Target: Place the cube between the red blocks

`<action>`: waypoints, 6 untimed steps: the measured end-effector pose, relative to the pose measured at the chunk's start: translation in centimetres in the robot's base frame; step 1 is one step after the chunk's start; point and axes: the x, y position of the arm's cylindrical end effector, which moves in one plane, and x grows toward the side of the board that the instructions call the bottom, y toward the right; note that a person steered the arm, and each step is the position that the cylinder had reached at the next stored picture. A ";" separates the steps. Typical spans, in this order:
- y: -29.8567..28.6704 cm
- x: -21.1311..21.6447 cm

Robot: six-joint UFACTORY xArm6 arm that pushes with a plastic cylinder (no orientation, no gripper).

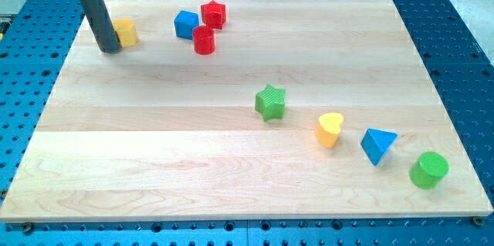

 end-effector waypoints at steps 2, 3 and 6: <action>3.0 -5.8; 2.9 -7.1; 13.4 -5.6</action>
